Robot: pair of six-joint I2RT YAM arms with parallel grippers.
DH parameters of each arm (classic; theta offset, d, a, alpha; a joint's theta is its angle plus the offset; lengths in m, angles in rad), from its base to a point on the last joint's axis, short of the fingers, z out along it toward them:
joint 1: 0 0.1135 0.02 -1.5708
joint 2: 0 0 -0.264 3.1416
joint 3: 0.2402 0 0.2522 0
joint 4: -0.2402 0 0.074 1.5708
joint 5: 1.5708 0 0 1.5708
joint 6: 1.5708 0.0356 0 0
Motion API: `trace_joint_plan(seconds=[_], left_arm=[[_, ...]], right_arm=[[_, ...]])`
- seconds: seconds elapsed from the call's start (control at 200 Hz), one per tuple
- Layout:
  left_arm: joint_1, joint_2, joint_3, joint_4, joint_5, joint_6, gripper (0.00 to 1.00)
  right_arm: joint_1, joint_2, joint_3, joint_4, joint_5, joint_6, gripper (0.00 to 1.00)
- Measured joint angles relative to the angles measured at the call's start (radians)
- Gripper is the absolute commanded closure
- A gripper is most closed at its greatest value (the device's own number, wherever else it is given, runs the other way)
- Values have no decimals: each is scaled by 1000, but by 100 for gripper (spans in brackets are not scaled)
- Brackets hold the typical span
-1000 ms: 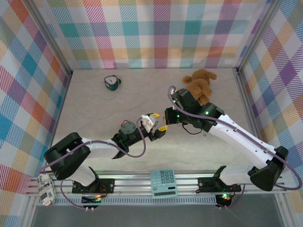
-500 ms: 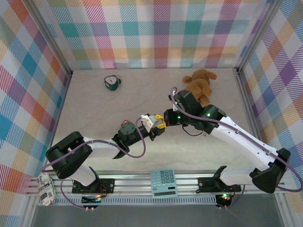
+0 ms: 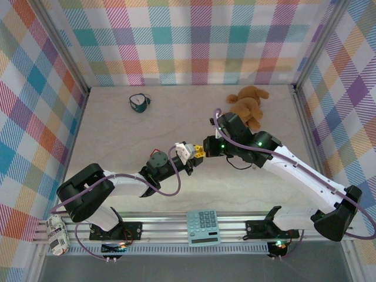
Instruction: Unlock with the key
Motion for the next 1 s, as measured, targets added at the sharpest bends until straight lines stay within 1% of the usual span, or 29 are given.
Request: trace_joint_plan(seconds=[0.13,0.245,0.45,0.71,1.0], left_arm=[[0,0,0,-2,6,-1,86],[0,-3,0,-7,8,-4,89],[0,-28,0,-18,29,-14,100],[0,-55,0,-64,50,-15,100],[11,-101,1,-175,127,-11,100]], right_arm=[[-5,-11,-3,0,12,0,97],[-7,-16,-3,0,21,0,98],[-18,-16,-8,5,23,0,98],[-43,-16,-16,12,23,-4,98],[-110,-16,-96,60,-1,-4,99]])
